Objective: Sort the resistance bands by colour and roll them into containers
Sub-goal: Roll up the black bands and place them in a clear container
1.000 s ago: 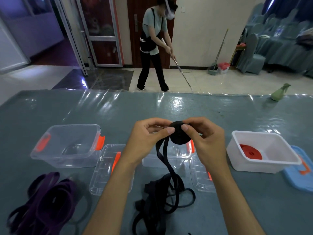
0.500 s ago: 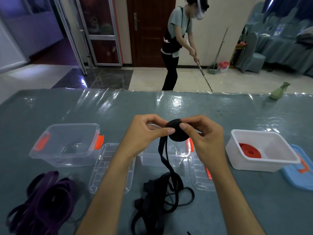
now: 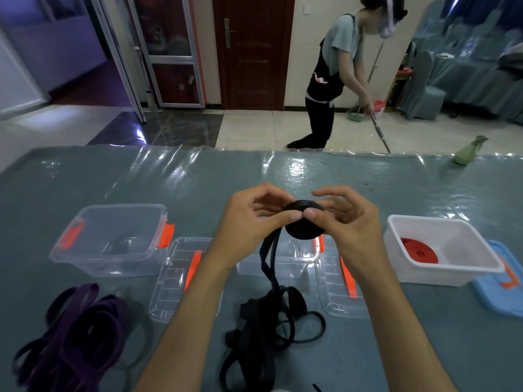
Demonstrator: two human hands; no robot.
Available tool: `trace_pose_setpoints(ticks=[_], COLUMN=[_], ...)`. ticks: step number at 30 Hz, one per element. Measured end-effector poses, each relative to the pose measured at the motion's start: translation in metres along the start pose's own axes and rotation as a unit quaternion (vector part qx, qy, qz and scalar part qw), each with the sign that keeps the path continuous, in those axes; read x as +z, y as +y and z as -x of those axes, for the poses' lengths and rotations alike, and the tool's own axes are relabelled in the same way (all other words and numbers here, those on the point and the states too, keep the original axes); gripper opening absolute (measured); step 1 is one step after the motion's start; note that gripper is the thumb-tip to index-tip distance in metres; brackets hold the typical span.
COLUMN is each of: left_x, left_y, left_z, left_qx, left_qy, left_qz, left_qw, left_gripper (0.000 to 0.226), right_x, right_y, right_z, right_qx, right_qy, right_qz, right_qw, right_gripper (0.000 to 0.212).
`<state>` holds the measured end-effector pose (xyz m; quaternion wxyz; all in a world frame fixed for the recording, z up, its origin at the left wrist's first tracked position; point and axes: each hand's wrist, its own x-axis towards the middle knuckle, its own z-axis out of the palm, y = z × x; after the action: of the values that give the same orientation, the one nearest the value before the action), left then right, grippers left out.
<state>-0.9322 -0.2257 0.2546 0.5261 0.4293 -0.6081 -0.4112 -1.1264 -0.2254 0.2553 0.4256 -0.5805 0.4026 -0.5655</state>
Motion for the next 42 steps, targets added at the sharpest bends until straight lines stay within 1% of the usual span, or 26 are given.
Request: trace_pose_setpoints(ticks=[2,4,6,8,9,12,14,16,20,22,24,27,31,35,36,39,42], left_x=[0.002,0.002,0.001,0.003,0.004,0.005,0.003,0.002,0.004,0.007,0.008,0.006,0.002,-0.001,-0.001,0.001,0.003], left_y=[0.000,0.000,0.000,0.002,0.002,0.001,-0.001,0.001,0.005,0.005,0.006,0.009,0.013,0.016,0.017,0.016,0.015], left_z=[0.003,0.003,0.003,0.003,0.003,0.003,0.002,0.000,0.000,0.000,0.000,-0.002,-0.006,-0.007,-0.005,-0.003,0.000], left_qx=[0.005,0.021,0.038,0.046,0.047,0.027,0.010,0.003,0.002,0.002,-0.006,-0.019,-0.016,0.028,0.027,-0.005,-0.016], left_qy=[-0.013,-0.007,0.023,0.049,0.051,0.039,0.020,0.015,0.020,0.019,0.020,-0.008,-0.042,-0.068,-0.075,-0.066,-0.058], left_qz=[0.061,0.086,0.084,0.083,0.084,0.105,0.124,0.128,0.091,0.072,0.064,0.056,0.045,-0.060,-0.068,-0.022,0.005], left_qw=[0.998,0.996,0.995,0.994,0.994,0.993,0.992,0.992,0.996,0.997,0.998,0.998,0.998,0.995,0.994,0.998,0.998], left_gripper=[0.034,0.040,0.036,0.030,0.027,0.019,0.021,0.024,0.027,0.032,0.035,0.023,0.015,0.008,0.007,0.012,0.025], right_x=[0.001,0.003,0.003,0.000,-0.002,-0.004,-0.003,-0.002,-0.008,-0.011,-0.011,-0.009,-0.005,-0.012,-0.015,-0.017,-0.013], right_y=[-0.005,-0.008,-0.010,-0.011,-0.012,-0.014,-0.013,-0.013,-0.014,-0.016,-0.017,-0.019,-0.017,-0.018,-0.019,-0.020,-0.016], right_z=[-0.001,-0.002,-0.003,-0.004,-0.004,-0.004,-0.003,0.000,-0.001,-0.002,-0.003,-0.003,-0.002,-0.008,-0.009,-0.008,-0.006], right_qx=[-0.022,-0.027,-0.005,0.020,0.025,-0.001,-0.024,-0.017,0.021,0.009,-0.022,-0.054,-0.041,-0.026,-0.025,-0.043,-0.059], right_qy=[0.034,0.039,0.013,-0.016,-0.020,0.000,0.023,0.018,-0.027,-0.030,-0.017,-0.008,-0.008,-0.058,-0.065,-0.056,-0.029], right_qz=[-0.033,-0.055,-0.061,-0.046,-0.029,-0.004,-0.019,-0.036,-0.023,-0.005,-0.002,-0.018,-0.034,0.012,0.022,0.034,0.027], right_qw=[0.999,0.997,0.998,0.999,0.999,1.000,0.999,0.999,0.999,1.000,1.000,0.998,0.999,0.998,0.997,0.997,0.997], right_gripper=[0.022,0.016,0.017,0.026,0.027,0.028,0.023,0.017,0.028,0.026,0.023,0.019,0.016,0.025,0.025,0.021,0.023])
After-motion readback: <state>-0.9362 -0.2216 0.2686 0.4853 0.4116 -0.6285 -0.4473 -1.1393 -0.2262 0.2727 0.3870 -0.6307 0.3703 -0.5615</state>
